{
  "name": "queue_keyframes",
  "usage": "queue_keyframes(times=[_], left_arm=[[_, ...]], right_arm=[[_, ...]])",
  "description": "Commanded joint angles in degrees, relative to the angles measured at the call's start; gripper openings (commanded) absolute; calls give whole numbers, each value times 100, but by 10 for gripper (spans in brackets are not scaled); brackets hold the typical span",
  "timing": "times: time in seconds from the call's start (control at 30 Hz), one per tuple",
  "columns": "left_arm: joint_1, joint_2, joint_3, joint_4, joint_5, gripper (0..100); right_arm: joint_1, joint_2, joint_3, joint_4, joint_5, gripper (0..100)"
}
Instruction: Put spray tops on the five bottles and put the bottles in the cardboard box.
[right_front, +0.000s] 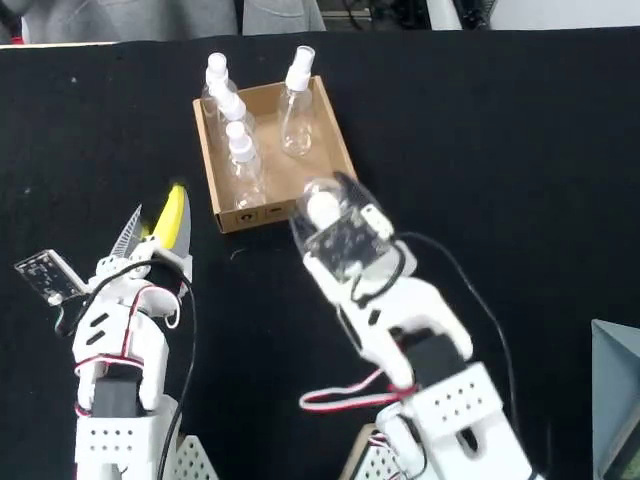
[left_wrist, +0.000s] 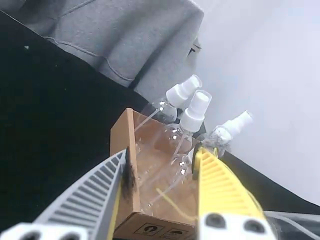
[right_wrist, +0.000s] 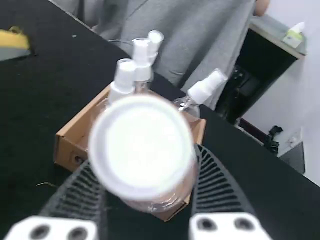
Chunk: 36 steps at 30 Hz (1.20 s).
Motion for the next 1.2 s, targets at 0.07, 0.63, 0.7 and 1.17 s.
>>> queue_keyframes(times=[0.07,0.63,0.7,1.17], left_arm=[[-66,-79,321,-703,-466,198],[-787,-79,321,-18,-510,198],[-822,-79,321,-9,-510,198],[-840,-79,321,211,-510,198]], right_arm=[[273,1191,-919,-18,-53,83],[448,2369,-1938,-18,-677,82],[580,2369,-2097,18,-835,82],[615,2378,-2818,9,-897,82]])
